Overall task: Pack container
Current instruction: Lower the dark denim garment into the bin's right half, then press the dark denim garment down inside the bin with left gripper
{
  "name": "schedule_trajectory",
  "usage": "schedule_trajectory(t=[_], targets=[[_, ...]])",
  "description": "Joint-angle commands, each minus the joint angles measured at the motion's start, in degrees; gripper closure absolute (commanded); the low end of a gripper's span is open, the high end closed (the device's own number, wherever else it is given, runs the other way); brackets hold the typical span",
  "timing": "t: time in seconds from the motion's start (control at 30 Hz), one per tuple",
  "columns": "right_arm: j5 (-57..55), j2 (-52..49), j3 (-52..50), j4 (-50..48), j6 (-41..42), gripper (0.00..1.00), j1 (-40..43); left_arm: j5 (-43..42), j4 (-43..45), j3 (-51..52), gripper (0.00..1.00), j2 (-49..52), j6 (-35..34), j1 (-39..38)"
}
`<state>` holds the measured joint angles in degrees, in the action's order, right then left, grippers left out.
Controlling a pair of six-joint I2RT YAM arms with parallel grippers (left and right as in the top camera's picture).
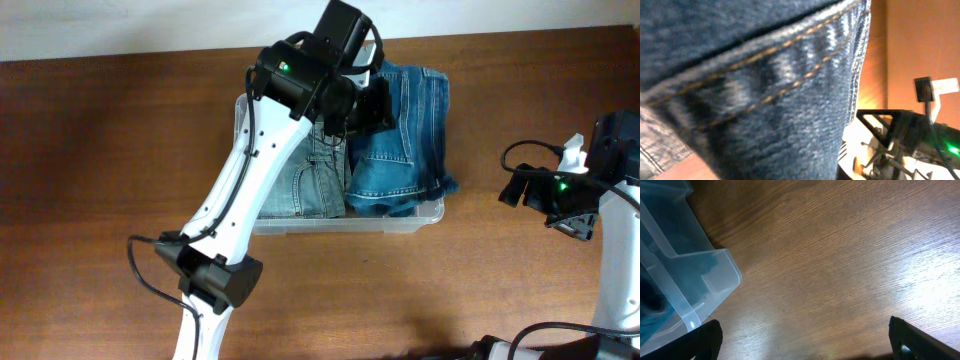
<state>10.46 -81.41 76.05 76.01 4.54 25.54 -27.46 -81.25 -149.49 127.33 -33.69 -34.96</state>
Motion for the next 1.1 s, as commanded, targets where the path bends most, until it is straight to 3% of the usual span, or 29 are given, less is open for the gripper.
schedule_trajectory(t=[0.0, 0.3, 0.63, 0.8, 1.07], targets=[[-0.2, 0.0, 0.0, 0.0, 0.4, 0.02, 0.3, -2.4, 1.1, 1.6, 0.68, -1.7, -0.6, 0.1], [-0.2, 0.0, 0.0, 0.0, 0.4, 0.02, 0.3, -1.8, 1.7, 7.5, 0.66, -1.7, -0.6, 0.1], [-0.2, 0.0, 0.0, 0.0, 0.4, 0.02, 0.3, 8.6, 1.9, 7.8, 0.61, -1.7, 1.4, 0.5], [-0.2, 0.0, 0.0, 0.0, 0.4, 0.02, 0.3, 19.4, 2.0, 8.0, 0.53, -1.7, 5.0, 0.5], [-0.2, 0.0, 0.0, 0.0, 0.4, 0.02, 0.3, 30.5, 1.8, 11.7, 0.52, -1.7, 5.1, 0.7]])
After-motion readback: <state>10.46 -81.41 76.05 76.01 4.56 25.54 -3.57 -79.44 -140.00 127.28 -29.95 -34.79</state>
